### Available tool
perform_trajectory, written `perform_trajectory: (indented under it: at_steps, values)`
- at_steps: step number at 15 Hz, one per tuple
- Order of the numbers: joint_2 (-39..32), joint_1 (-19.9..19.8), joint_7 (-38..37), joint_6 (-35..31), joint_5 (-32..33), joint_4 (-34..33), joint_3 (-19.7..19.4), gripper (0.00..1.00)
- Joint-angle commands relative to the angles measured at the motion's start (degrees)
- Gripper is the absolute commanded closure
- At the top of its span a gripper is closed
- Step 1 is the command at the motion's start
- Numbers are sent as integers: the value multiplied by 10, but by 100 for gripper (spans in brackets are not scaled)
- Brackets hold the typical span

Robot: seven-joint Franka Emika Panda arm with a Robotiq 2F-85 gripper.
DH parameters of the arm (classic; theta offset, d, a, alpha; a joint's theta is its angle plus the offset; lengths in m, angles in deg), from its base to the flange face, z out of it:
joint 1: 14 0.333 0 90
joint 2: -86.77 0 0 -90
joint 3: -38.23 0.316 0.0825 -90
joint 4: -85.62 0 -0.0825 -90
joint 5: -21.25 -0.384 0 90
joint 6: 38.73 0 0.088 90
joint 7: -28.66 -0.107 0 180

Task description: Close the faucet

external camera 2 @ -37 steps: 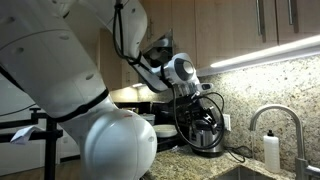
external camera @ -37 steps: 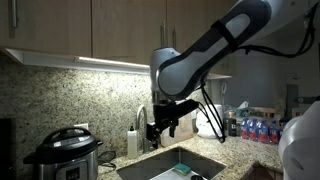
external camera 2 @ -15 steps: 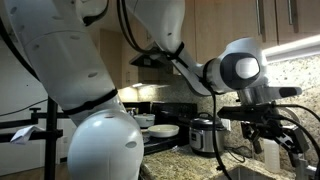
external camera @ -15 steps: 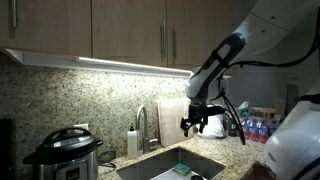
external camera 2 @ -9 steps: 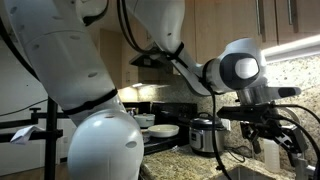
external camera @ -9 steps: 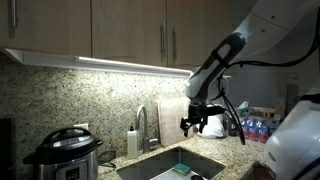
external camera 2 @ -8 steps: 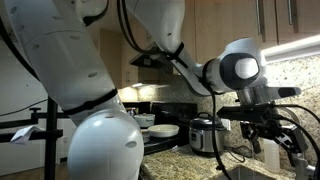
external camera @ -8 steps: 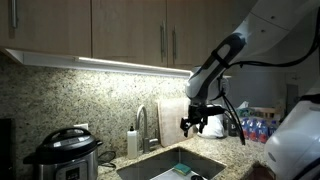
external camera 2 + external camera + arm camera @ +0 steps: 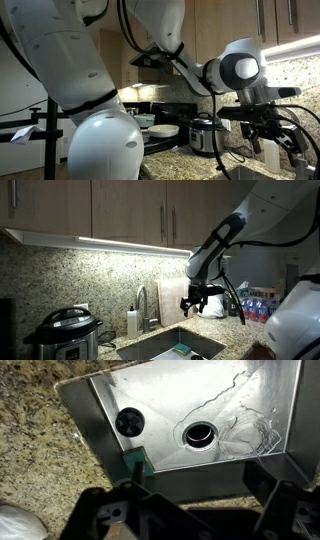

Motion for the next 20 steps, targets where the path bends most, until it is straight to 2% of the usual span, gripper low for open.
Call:
perform_trajectory:
  at_steps: [1,2,13,18,20]
  values:
    - [-1,-19,-24,-17,18,-1,17,25]
    - [-4,-20,-23,-25,18,-1,18,26]
    - [-63,-17,-12,-73,3,-31,2,98]
    - [-68,-22,-17,-90,12,-55,3,100]
    - [-68,-28,-17,-130,19,-60,5,100]
